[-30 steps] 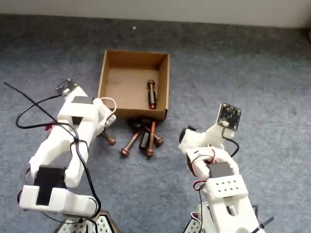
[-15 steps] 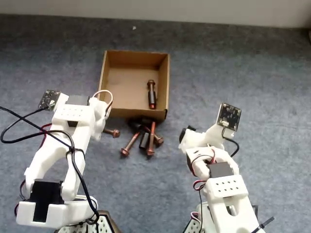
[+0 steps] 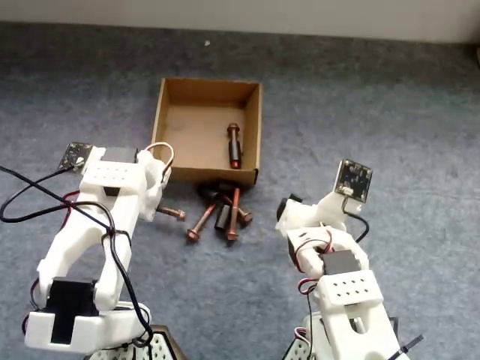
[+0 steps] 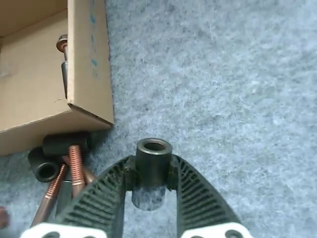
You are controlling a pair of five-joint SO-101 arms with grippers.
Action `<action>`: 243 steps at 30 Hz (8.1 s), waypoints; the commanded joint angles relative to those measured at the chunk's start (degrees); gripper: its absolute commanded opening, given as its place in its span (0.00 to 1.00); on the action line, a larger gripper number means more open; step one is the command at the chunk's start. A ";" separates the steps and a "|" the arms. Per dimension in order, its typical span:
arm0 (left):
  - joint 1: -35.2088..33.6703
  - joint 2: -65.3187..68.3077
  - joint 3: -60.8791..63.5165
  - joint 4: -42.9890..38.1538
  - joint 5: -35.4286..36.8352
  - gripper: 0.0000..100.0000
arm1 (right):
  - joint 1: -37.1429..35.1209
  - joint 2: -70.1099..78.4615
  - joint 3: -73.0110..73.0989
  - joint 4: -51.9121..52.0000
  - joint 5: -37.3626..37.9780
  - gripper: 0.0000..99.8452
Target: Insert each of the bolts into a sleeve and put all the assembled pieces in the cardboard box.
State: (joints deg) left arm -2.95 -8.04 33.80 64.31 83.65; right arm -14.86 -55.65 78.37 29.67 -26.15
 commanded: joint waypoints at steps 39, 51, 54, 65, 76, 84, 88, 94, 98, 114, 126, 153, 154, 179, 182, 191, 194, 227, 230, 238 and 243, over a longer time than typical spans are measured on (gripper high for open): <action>3.30 -2.51 -18.95 32.35 -72.09 0.06 | 0.57 -1.63 -0.48 -1.27 0.35 0.00; 3.21 -13.32 -20.79 31.38 -91.34 0.01 | 0.57 -1.63 -0.48 -1.27 0.53 0.00; 3.21 -17.71 -20.53 31.21 -97.93 0.01 | 0.57 -1.63 -0.48 -1.54 0.53 0.00; 3.38 -10.59 -7.96 20.13 -131.87 0.06 | 0.57 -1.63 -0.48 -1.54 0.62 0.00; 3.30 0.22 -8.04 14.77 -153.14 0.23 | 0.57 -1.63 -0.48 -1.54 0.62 0.00; 4.18 12.62 -11.65 7.91 -153.76 0.23 | 0.57 -1.63 -0.48 -1.54 0.62 0.00; 4.26 19.56 -16.92 7.91 -153.49 0.23 | 0.57 -1.63 -0.48 -1.54 0.62 0.00; 4.26 25.63 -20.97 7.56 -152.53 0.23 | 0.57 -1.63 -0.48 -1.54 0.62 0.00; 5.76 27.03 -21.23 6.42 -150.59 0.15 | 0.57 -1.63 -0.48 -1.54 0.62 0.00; 9.27 22.55 -21.14 13.45 -145.32 0.01 | 0.57 -1.63 -0.40 -1.54 0.62 0.00; 11.38 -8.13 -7.25 12.22 -130.81 0.01 | 0.31 -1.71 -0.40 -0.92 5.27 0.00; 11.82 -64.40 20.97 -2.99 -83.08 0.01 | -8.40 -25.10 0.13 14.37 15.30 0.00; 11.82 -66.95 23.08 -5.27 -82.11 0.01 | -9.63 -26.95 1.19 14.55 15.30 0.00; 27.56 -95.78 39.96 -18.64 -58.29 0.01 | -27.12 -49.36 24.57 -0.31 36.75 0.00; 29.14 -95.87 39.78 -18.81 -58.20 0.01 | -27.21 -49.36 24.84 -1.36 36.75 0.00; 28.53 -95.87 39.87 -23.03 -58.20 0.01 | -27.21 -49.36 25.01 -1.89 36.75 0.00; 28.53 -95.78 41.54 -25.76 -58.20 0.01 | -27.30 -49.36 25.01 -1.89 36.75 0.00; 26.86 -95.87 36.00 0.44 -69.54 0.28 | -26.77 -49.36 24.66 -1.89 36.57 0.00; 22.20 -95.87 33.27 3.08 -69.71 0.28 | -25.89 -48.92 24.66 -1.71 33.05 0.00; 3.91 -95.96 39.96 3.16 -69.54 0.28 | -18.59 -48.84 22.64 4.00 28.66 0.00; -4.18 -95.96 46.81 1.85 -69.45 0.28 | -18.68 -46.90 12.35 8.84 28.92 0.00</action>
State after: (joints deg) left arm -1.63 -103.87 76.88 67.56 13.76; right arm -34.29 -103.74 95.52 37.41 3.12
